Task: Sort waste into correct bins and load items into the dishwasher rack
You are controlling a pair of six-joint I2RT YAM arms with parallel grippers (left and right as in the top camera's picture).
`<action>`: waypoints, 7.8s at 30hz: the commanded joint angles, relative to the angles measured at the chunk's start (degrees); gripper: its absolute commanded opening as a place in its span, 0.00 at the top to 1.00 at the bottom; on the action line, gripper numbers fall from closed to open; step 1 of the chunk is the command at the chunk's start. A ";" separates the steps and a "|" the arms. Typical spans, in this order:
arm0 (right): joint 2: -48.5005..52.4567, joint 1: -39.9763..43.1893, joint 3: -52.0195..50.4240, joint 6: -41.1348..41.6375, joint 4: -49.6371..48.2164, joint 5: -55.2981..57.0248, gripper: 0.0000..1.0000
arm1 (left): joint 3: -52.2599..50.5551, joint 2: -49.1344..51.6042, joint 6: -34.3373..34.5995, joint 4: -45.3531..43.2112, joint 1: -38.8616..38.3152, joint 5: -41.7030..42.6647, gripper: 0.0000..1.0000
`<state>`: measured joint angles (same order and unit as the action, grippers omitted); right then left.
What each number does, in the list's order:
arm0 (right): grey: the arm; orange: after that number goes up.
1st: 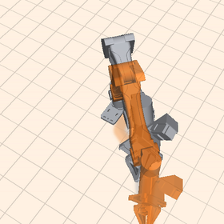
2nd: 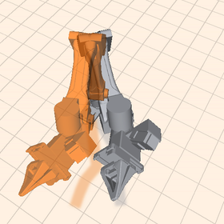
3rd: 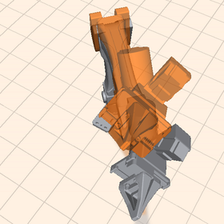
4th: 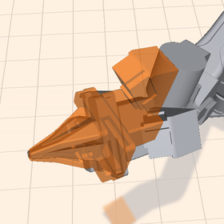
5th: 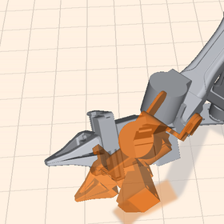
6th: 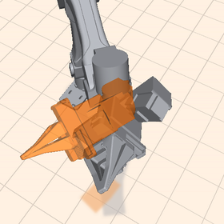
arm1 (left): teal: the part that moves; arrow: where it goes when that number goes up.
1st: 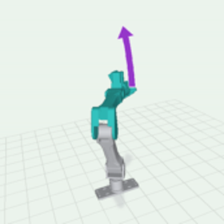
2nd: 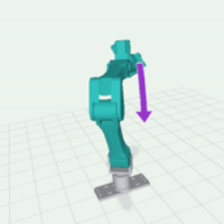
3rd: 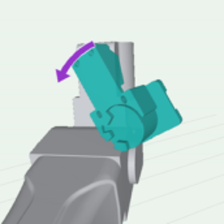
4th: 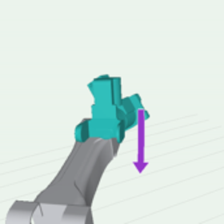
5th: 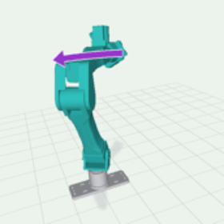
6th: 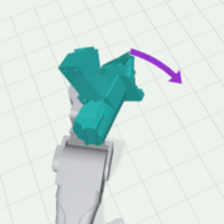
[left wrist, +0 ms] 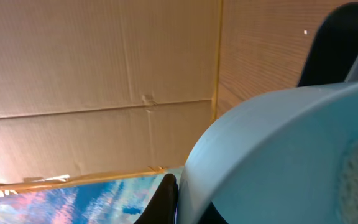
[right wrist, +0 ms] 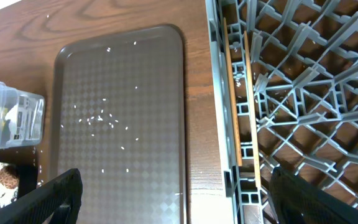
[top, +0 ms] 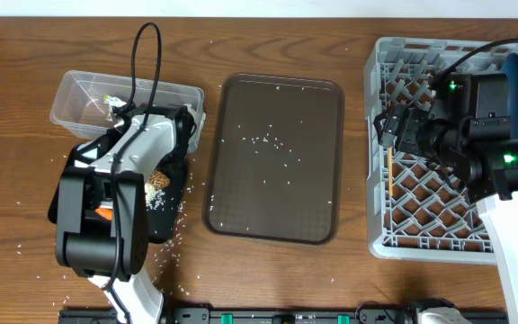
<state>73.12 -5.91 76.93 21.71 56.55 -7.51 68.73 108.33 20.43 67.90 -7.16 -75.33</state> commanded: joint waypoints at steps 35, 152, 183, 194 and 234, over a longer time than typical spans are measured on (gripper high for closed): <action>-0.07 -0.15 0.63 -0.11 -0.39 0.35 0.10 | 0.31 -9.84 7.21 8.46 -2.32 16.48 0.94; 38.47 -7.08 0.63 -21.79 -22.08 86.18 0.95 | 10.14 -45.83 -4.11 -21.62 -29.90 65.26 0.02; 19.63 -9.92 4.57 -15.98 -6.21 17.90 0.21 | 10.16 -45.64 -6.36 -21.29 -29.90 63.60 0.02; -6.56 -9.92 5.29 -12.33 -0.57 0.11 0.12 | 10.16 -56.02 -12.09 -20.50 -29.90 52.87 0.02; -37.24 -2.47 -12.90 -28.20 -9.20 6.67 0.01 | 10.14 -61.99 -12.07 -18.40 -29.90 52.76 0.02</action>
<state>39.55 -10.85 70.08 -4.69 50.72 -2.07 78.43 46.35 8.95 49.50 -37.23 -21.45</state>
